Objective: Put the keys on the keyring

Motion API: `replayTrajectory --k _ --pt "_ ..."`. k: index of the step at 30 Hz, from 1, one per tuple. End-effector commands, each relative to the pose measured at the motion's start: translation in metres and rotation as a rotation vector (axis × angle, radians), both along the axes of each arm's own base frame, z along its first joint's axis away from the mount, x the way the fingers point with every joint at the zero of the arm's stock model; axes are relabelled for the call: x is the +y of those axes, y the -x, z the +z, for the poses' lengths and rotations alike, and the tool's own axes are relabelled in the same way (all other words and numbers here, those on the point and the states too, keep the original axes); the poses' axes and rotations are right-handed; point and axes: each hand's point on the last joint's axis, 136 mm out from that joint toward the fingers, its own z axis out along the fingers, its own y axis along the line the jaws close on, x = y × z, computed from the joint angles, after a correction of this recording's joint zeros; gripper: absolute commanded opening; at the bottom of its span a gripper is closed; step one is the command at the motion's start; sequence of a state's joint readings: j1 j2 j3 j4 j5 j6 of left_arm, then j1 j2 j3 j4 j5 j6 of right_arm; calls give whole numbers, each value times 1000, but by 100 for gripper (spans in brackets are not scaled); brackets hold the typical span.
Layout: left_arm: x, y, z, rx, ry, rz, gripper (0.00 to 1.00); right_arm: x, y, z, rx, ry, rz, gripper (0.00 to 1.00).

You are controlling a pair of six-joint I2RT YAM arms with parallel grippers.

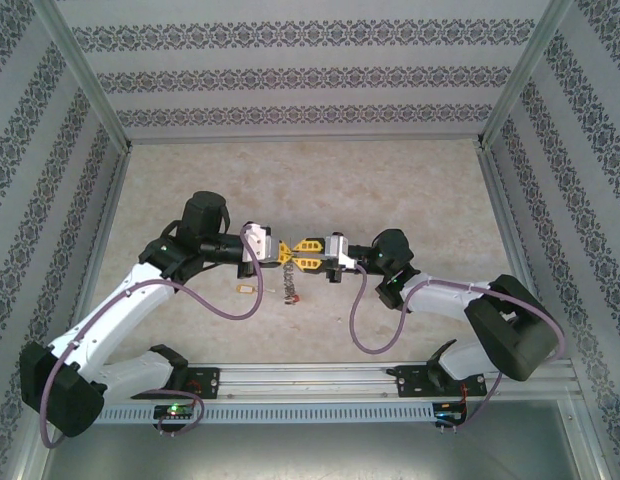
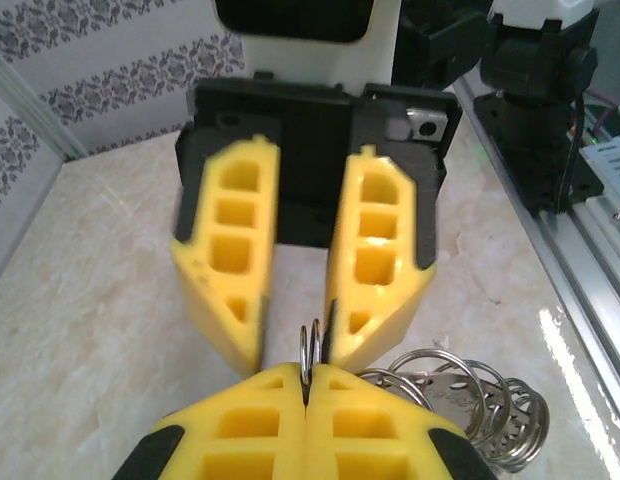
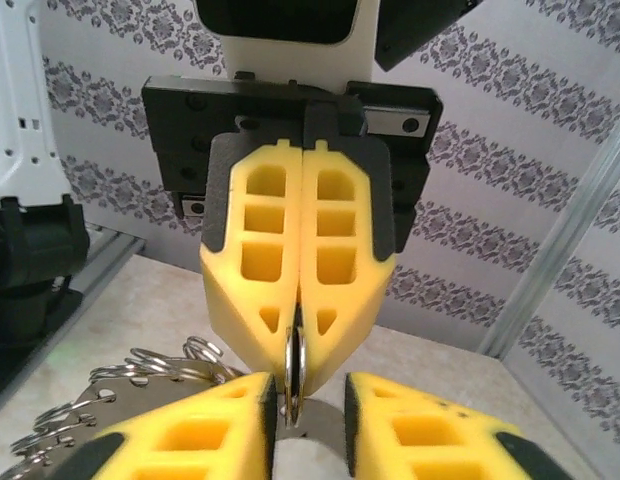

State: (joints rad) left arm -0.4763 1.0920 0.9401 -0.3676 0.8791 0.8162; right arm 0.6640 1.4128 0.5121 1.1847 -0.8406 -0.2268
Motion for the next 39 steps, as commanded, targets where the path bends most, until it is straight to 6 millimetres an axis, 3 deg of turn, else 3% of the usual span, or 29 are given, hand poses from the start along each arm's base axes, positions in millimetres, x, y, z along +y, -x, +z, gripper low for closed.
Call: replayTrajectory --k 1,20,30,33,36,39 --pt "6 1 13 -82 -30 25 0 -1 3 12 -79 -30 -24 33" --pt "14 7 20 -87 -62 46 0 -3 9 10 -124 34 -17 32" --pt "26 -3 14 -115 -119 142 0 0 0 7 -133 40 -59 35" --pt "34 -4 14 -138 -142 179 0 -2 -9 5 -123 46 -96 38" --pt "45 -4 15 -168 -182 223 0 -8 -43 3 -25 58 -257 42" --pt "57 -3 16 -204 -229 265 0 -14 -64 0 17 67 -369 48"
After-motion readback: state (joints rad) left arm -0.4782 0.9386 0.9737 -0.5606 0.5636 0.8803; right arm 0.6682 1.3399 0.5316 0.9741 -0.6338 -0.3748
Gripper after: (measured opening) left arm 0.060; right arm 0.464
